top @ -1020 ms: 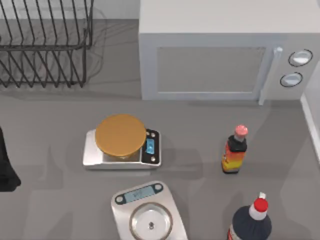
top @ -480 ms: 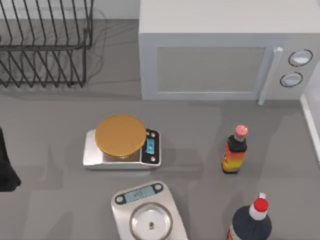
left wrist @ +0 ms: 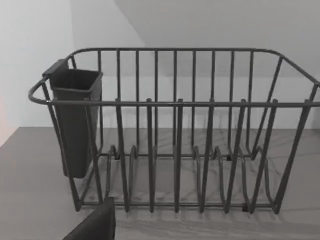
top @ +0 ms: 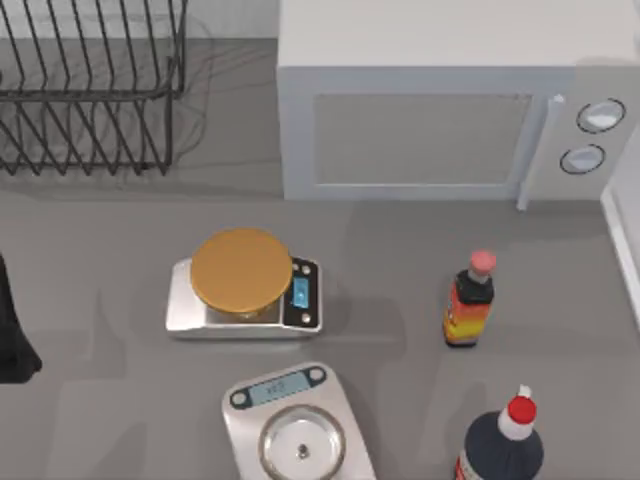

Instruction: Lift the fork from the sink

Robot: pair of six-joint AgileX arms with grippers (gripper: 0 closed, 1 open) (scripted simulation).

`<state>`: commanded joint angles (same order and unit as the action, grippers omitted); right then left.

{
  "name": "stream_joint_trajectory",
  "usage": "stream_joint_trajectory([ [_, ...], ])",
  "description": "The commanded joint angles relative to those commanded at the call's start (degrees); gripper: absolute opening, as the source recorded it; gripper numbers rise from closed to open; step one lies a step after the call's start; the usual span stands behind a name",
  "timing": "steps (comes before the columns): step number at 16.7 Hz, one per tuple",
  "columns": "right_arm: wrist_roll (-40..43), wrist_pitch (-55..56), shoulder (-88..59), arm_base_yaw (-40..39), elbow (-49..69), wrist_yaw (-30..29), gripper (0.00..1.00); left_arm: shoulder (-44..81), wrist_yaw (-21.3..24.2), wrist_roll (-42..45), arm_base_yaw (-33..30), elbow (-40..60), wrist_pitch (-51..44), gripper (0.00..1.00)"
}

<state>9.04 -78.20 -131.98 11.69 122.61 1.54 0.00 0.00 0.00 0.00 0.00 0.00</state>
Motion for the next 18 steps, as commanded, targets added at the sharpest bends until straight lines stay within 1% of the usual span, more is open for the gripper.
stream_joint_trajectory([
  [3,-7.06,-0.16,11.58,-6.47,-11.21,0.52,0.00,0.00,0.00,0.00,0.00,0.00,0.00,1.00],
  [7,-18.12,-0.09,27.78,-17.95,-28.41,0.14,0.00,0.00,0.00,0.00,0.00,0.00,0.00,1.00],
  [11,-27.46,0.43,38.83,-28.90,-41.60,-0.95,0.00,0.00,0.00,0.00,0.00,0.00,0.00,1.00],
  [14,-30.88,0.81,42.43,-32.95,-45.70,-1.51,0.00,0.00,0.00,0.00,0.00,0.00,0.00,1.00],
  [18,-31.06,0.75,42.37,-32.90,-45.73,-1.39,0.00,0.00,0.00,0.00,0.00,0.00,0.00,1.00],
])
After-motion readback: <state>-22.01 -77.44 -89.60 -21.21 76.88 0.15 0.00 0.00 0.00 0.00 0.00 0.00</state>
